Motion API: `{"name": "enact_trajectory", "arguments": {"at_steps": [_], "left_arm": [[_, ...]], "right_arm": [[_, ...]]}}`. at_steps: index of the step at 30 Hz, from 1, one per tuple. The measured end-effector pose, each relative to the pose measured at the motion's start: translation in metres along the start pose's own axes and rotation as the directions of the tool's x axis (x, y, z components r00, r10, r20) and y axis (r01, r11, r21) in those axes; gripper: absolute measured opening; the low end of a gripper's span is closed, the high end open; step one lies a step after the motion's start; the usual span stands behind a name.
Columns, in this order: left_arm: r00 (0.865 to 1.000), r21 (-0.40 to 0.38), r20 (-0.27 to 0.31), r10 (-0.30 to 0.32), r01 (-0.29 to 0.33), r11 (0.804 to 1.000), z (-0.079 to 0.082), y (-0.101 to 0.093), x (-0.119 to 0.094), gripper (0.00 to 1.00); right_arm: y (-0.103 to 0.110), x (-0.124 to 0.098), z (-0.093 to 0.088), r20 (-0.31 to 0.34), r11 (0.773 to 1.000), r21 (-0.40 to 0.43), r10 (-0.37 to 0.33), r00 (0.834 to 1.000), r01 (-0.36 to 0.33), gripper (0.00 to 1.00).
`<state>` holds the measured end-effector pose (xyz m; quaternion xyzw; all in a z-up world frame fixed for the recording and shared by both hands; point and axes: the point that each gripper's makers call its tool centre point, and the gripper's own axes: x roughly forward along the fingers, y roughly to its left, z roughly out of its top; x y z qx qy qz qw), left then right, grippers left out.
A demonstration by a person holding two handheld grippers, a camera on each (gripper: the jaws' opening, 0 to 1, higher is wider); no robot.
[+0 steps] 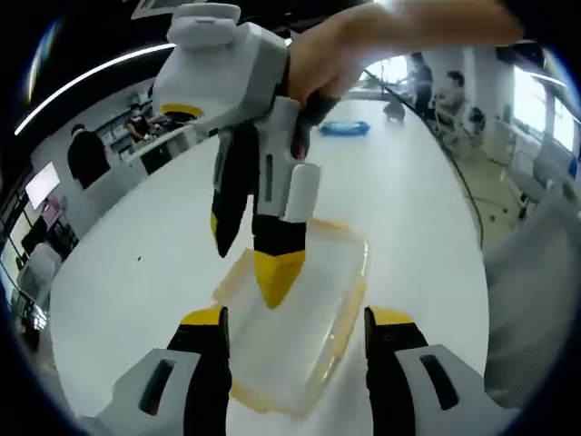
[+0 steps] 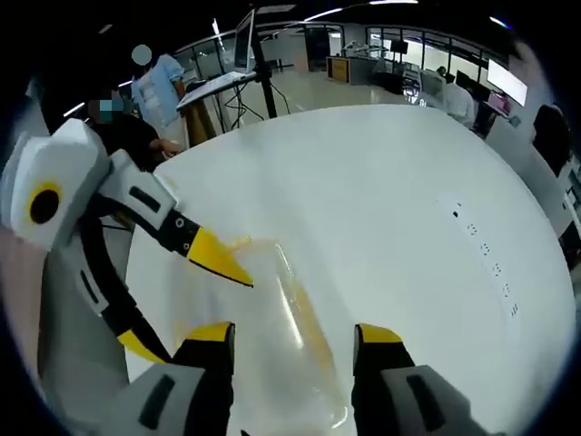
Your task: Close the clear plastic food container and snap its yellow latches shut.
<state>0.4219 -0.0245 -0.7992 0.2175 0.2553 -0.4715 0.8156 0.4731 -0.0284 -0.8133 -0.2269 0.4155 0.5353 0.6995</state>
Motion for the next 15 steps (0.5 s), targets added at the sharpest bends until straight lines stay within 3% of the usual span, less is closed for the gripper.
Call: {"name": "enact_trajectory", "arguments": {"at_steps": [3, 10, 15], "left_arm": [[1.0, -0.02, 0.011, -0.003, 0.003, 1.0, 0.0, -0.001, -0.001, 0.58], [0.999, -0.082, 0.034, 0.025, -0.022, 0.996, -0.004, 0.002, -0.006, 0.61], [0.999, -0.101, 0.036, 0.032, -0.028, 0.994, -0.007, 0.004, -0.008, 0.61]], "right_arm": [[0.005, -0.004, 0.003, 0.052, 0.998, 0.055, 0.024, 0.998, -0.027, 0.52], [0.002, -0.017, -0.004, 0.076, 0.997, 0.075, -0.017, 0.997, 0.011, 0.53], [0.013, -0.02, -0.007, 0.123, 0.993, 0.113, 0.003, 0.992, -0.017, 0.54]]}}
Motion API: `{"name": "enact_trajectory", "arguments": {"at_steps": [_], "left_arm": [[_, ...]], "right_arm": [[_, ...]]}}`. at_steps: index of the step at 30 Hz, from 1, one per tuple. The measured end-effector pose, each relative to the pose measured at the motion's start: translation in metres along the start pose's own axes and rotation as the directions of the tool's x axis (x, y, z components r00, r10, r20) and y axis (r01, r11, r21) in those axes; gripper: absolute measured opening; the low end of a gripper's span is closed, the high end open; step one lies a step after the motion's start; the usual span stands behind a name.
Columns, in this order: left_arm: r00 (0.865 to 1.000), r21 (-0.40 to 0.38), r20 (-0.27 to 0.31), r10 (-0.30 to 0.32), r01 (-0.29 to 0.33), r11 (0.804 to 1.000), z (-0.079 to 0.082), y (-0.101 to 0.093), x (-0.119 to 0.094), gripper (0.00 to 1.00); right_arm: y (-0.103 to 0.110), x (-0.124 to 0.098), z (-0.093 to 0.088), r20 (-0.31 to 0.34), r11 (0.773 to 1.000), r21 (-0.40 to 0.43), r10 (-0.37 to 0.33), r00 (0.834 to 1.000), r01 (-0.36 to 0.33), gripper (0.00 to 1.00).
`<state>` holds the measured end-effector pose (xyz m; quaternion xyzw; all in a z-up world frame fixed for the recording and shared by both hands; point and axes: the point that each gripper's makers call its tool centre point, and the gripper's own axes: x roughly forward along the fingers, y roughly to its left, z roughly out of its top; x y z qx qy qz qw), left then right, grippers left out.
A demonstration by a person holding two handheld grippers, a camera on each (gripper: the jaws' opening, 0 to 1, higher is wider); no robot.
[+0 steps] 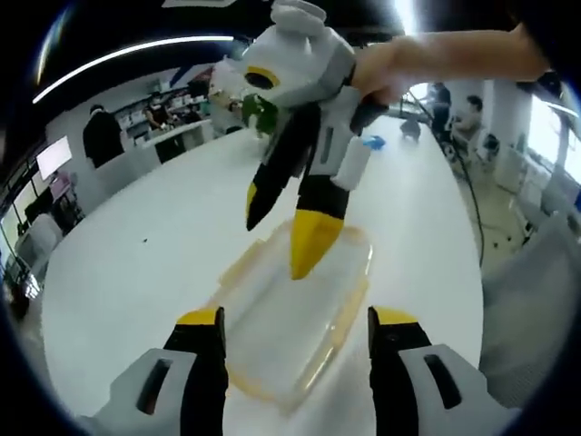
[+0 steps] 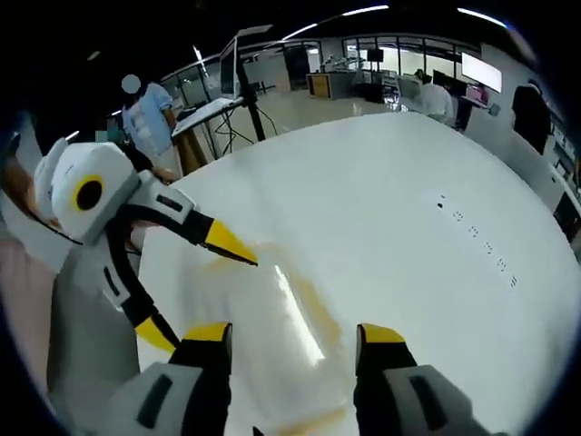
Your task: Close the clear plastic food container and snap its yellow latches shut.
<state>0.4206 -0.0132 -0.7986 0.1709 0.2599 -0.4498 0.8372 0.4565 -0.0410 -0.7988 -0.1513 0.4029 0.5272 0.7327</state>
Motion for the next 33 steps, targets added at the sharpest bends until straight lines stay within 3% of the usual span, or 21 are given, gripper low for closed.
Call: {"name": "enact_trajectory", "arguments": {"at_steps": [15, 33], "left_arm": [[0.999, -0.045, -0.007, 0.035, -0.035, 0.998, -0.009, 0.016, -0.009, 0.62], [0.999, -0.086, -0.022, 0.035, -0.037, 0.996, -0.019, 0.018, -0.009, 0.64]], "right_arm": [[-0.002, -0.014, -0.012, 0.045, 0.996, -0.016, -0.088, 0.995, 0.088, 0.68], [0.008, -0.014, -0.038, -0.017, 0.992, -0.07, -0.11, 0.994, 0.108, 0.71]]}}
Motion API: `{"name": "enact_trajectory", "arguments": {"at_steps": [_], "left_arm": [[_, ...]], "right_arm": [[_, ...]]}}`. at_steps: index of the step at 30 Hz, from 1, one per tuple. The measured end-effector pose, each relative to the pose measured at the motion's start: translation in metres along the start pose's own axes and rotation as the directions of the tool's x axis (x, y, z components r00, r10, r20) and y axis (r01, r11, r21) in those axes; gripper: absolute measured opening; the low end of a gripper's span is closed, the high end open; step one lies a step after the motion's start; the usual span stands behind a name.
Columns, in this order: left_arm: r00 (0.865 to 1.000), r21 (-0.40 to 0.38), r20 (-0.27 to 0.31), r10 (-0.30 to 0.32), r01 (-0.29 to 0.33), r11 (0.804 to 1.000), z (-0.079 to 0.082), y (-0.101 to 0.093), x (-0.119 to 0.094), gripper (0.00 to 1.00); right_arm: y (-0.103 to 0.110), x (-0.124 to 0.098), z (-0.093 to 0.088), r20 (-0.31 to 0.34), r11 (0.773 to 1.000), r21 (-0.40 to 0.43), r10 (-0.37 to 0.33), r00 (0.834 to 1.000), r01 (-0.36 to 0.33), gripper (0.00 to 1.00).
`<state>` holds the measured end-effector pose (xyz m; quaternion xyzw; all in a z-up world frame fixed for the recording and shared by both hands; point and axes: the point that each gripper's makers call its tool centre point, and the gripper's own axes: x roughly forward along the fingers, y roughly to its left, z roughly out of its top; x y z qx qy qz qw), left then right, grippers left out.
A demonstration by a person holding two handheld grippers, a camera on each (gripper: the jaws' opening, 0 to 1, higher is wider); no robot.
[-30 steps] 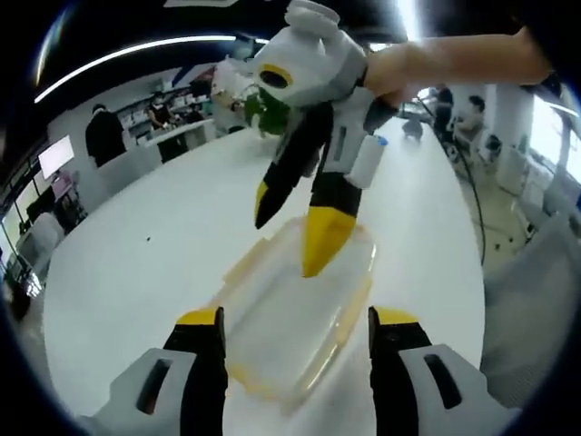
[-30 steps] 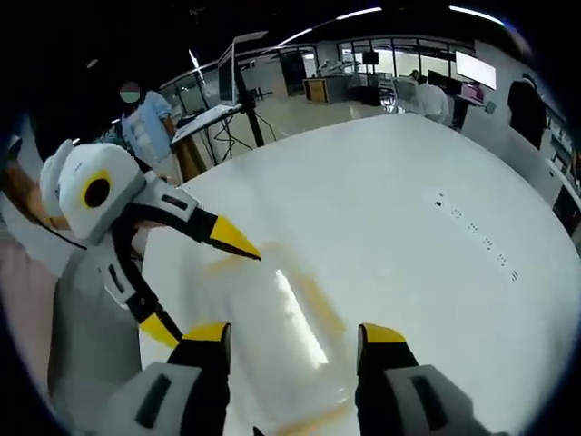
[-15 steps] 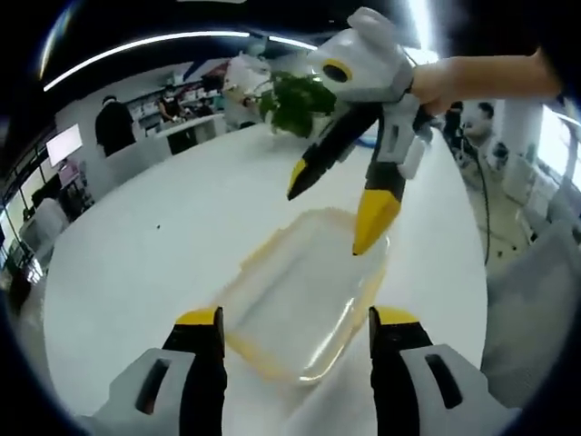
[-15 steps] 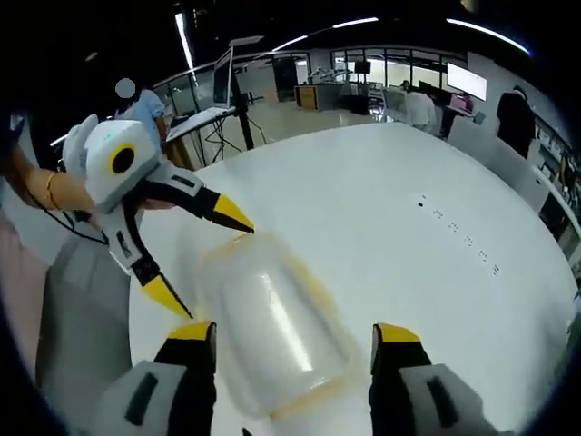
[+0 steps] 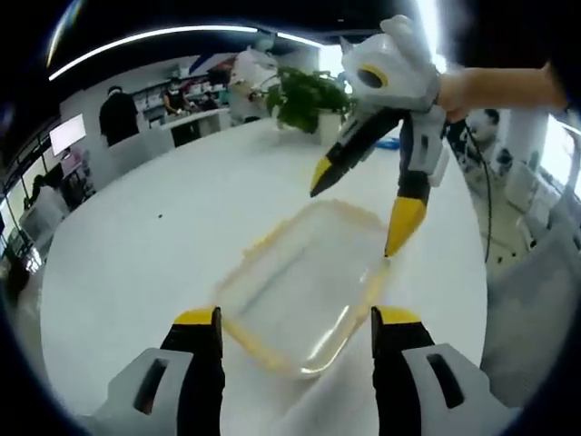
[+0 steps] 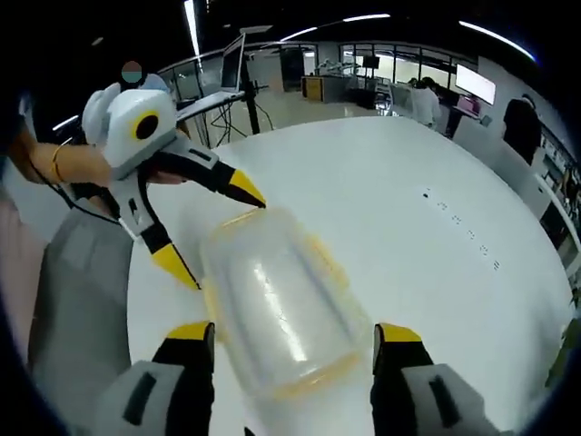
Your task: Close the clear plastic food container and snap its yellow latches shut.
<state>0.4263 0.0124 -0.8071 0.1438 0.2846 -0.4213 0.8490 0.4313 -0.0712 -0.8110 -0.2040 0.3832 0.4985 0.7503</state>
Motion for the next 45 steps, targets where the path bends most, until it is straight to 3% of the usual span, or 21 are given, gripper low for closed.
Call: {"name": "enact_trajectory", "arguments": {"at_steps": [13, 24, 45], "left_arm": [[1.0, -0.001, 0.002, -0.027, 0.027, 1.0, 0.001, -0.002, 0.001, 0.61], [1.0, 0.002, -0.004, -0.024, 0.024, 1.0, 0.002, 0.008, 0.002, 0.62], [1.0, 0.005, -0.013, -0.008, 0.008, 1.0, 0.008, 0.053, 0.012, 0.62]], "right_arm": [[0.001, 0.003, -0.005, -0.005, 1.0, -0.026, -0.011, 1.0, 0.011, 0.67], [-0.005, 0.008, 0.002, 0.002, 0.999, -0.031, -0.01, 1.0, 0.01, 0.67], [-0.036, 0.028, 0.032, 0.028, 1.0, -0.027, -0.011, 1.0, 0.011, 0.68]]}}
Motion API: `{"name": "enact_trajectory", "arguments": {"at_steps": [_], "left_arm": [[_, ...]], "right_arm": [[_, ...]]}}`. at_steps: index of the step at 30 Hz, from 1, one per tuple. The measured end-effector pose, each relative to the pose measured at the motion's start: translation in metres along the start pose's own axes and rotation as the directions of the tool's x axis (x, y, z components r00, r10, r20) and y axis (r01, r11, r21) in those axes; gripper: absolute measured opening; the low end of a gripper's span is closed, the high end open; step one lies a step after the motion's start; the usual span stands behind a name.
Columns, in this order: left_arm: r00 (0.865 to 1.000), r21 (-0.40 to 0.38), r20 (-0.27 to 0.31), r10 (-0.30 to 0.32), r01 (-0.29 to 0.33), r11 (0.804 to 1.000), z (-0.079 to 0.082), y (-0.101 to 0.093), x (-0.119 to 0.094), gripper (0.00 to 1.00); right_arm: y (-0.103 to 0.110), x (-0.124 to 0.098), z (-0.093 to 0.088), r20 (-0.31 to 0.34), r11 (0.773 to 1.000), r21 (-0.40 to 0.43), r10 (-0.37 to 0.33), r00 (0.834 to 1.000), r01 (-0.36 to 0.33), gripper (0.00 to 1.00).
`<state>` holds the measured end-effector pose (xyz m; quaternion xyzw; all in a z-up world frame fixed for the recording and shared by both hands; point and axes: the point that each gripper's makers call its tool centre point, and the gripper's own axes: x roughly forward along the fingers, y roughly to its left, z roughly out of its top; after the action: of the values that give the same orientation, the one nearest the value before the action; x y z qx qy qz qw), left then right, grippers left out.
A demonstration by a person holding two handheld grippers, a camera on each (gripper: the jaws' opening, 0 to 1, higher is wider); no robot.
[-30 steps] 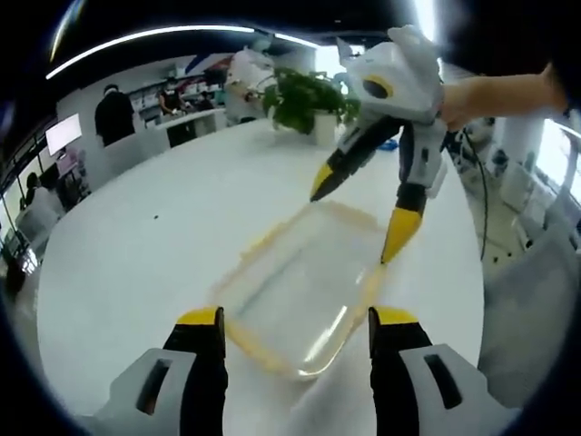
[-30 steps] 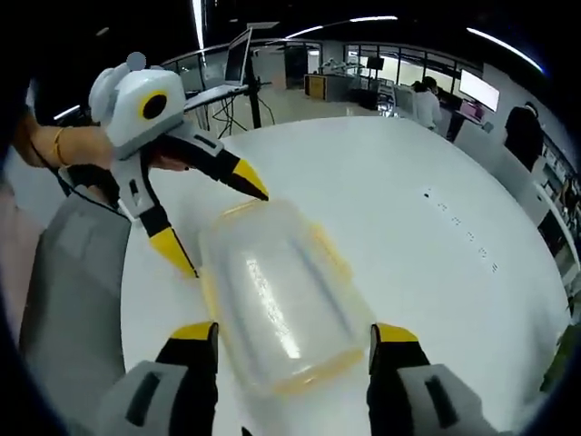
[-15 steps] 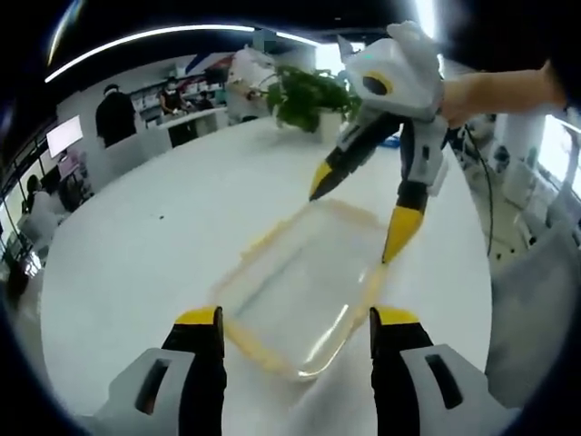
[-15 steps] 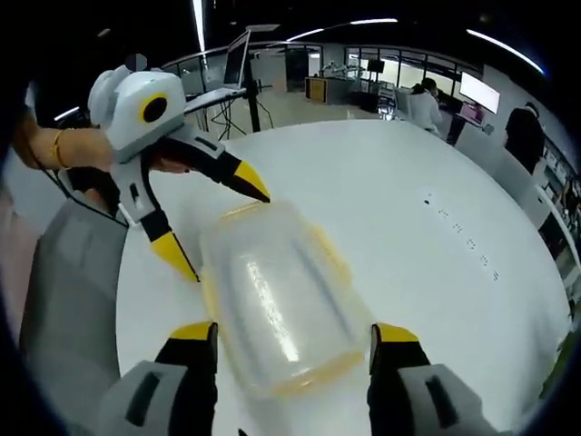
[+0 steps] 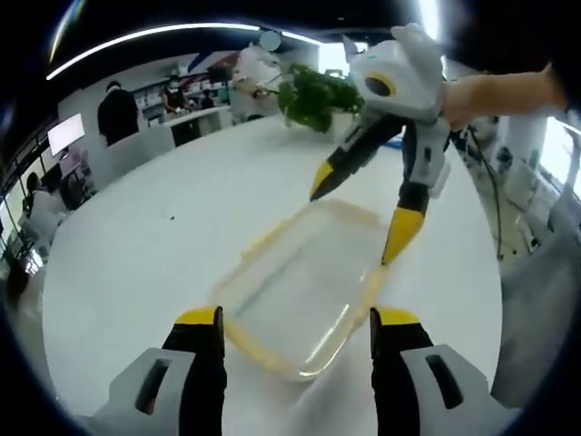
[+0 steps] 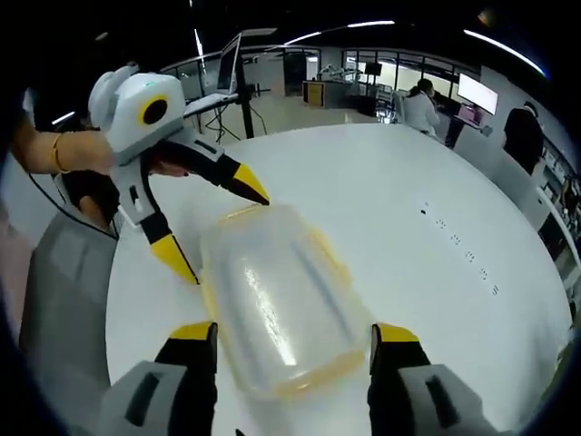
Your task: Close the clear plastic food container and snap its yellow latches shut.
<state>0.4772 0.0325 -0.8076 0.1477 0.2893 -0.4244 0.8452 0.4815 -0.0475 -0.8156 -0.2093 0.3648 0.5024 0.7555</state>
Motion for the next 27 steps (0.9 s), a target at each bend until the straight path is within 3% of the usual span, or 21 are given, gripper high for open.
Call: {"name": "enact_trajectory", "arguments": {"at_steps": [15, 17, 27], "left_arm": [[1.0, -0.004, 0.009, 0.01, -0.01, 1.0, 0.007, 0.028, 0.009, 0.63], [1.0, 0.053, -0.017, 0.023, -0.022, 0.998, 0.005, 0.033, 0.011, 0.62], [1.0, 0.036, -0.009, 0.025, -0.024, 0.999, 0.008, 0.04, 0.014, 0.62]], "right_arm": [[-0.025, 0.012, 0.016, 0.017, 1.0, -0.006, 0.007, 1.0, -0.007, 0.68], [-0.027, 0.013, 0.019, 0.023, 1.0, -0.007, 0.006, 1.0, -0.006, 0.68], [-0.035, 0.017, 0.023, 0.032, 1.0, -0.01, 0.009, 0.999, -0.009, 0.68]]}}
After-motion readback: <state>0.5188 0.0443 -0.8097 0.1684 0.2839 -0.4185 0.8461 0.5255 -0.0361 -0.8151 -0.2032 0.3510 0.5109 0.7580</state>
